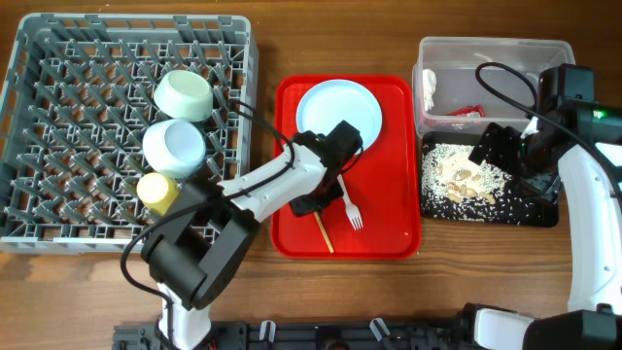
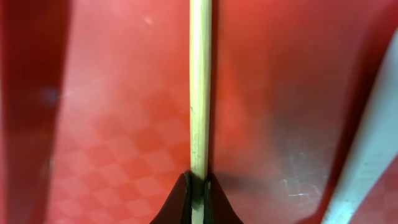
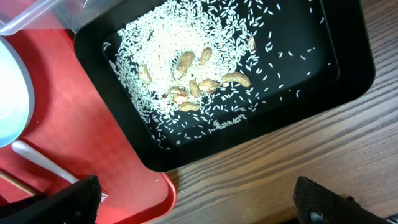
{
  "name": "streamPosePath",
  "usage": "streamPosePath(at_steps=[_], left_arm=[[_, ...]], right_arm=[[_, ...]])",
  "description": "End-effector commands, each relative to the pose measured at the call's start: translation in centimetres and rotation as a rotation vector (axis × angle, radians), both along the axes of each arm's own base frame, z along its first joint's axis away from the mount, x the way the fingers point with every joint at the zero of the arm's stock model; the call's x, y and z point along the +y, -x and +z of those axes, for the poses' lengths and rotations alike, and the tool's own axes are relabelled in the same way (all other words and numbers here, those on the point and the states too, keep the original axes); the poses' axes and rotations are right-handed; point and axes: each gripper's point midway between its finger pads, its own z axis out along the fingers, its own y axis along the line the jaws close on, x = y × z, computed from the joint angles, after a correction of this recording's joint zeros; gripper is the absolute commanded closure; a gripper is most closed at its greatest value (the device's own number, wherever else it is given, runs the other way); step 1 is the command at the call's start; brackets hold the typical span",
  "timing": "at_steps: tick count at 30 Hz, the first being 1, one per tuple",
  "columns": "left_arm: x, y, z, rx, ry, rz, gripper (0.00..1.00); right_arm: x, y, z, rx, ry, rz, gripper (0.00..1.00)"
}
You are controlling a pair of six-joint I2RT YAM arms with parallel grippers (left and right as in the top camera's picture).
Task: Sort waste into correct bins and load items into the dishwasher rack
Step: 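Carry the chopstick to the dish rack and drop it in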
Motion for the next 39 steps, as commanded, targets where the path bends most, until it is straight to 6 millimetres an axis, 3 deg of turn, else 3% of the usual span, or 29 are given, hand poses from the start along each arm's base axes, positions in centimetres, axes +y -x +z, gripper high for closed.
streamPosePath(at_steps=[1,8,14,20,26,31,39], left_arm=[[0.9,-1.3,3.0,-0.061,0.051,0.020,0.96],[3.2,-4.2,9.4,-0.240,0.112,-0.150,0.96],[9.1,-7.0,15.3,-0.435,0.045,-0.290,0.96],[12.4,-8.2,17.7,-0.514,-0.025,-0.443,0.96],[14.4,-9.6,17.6,-0.526,-0.093,-0.566,0.96],[15.4,-10.5,16.8,-0.517,-0.106,-0.542,0.96],[16.9,-11.4,12.9,-0.409,-0.111,-0.506,0.96]], right_arm=[[0.1,0.0,0.5,-0.018,-0.007,0.006,0.00],[0.1,0.0,0.5,-0.018,-0.007,0.007,0.00],[0.1,0.0,0.5,-0.018,-0.007,0.007,0.00],[0.1,-0.1,0.5,-0.019,-0.007,0.007,0.00],[0.1,0.0,0.5,-0.018,-0.007,0.006,0.00],[0.1,0.0,0.5,-0.018,-0.007,0.007,0.00],[0.1,-0.1,0.5,-0.021,-0.006,0.010,0.00]])
